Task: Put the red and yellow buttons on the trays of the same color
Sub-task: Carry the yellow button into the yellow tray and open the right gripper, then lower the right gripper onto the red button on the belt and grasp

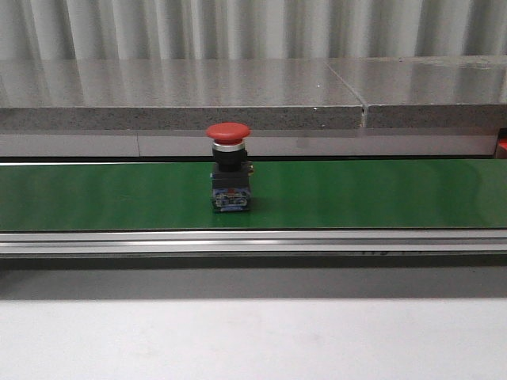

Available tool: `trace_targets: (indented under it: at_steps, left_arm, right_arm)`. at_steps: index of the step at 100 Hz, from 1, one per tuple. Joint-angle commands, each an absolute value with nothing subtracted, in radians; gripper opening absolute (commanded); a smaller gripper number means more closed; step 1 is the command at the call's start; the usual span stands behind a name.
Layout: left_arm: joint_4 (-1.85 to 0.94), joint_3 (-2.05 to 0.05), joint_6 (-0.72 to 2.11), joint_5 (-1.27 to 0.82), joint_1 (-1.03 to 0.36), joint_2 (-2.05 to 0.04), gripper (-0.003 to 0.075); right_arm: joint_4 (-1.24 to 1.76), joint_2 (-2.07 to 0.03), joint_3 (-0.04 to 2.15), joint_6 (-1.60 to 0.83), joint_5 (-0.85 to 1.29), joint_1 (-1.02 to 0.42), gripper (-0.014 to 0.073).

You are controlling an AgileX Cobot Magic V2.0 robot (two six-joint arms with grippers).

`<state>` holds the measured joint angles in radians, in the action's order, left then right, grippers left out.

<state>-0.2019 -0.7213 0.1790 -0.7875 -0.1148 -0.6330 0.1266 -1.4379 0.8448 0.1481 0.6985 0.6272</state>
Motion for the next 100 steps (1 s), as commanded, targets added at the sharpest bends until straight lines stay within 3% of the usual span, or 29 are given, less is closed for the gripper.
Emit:
trace_targets:
  at_steps: [1, 20, 40, 53, 100]
  left_arm:
    - [-0.225, -0.747, 0.180, -0.721, -0.123, -0.632, -0.0020]
    - [-0.225, -0.747, 0.180, -0.721, -0.123, -0.632, -0.0020]
    - [-0.225, -0.747, 0.180, -0.721, -0.123, -0.632, -0.0020]
    - [-0.225, -0.747, 0.180, -0.721, -0.123, -0.632, -0.0020]
    - [-0.225, -0.747, 0.180, -0.721, -0.123, -0.632, -0.0020]
  right_arm:
    - [0.116, -1.344, 0.868, 0.139, 0.671, 0.631, 0.0530]
    - [0.115, -1.191, 0.868, 0.100, 0.674, 0.603, 0.0531]
    - [0.115, -1.110, 0.871, 0.049, 0.689, 0.456, 0.0560]
    - [0.115, -1.125, 0.904, 0.028, 0.758, 0.336, 0.0667]
    - [0.141, -1.315, 1.180, -0.182, 1.016, -0.122, 0.0655]
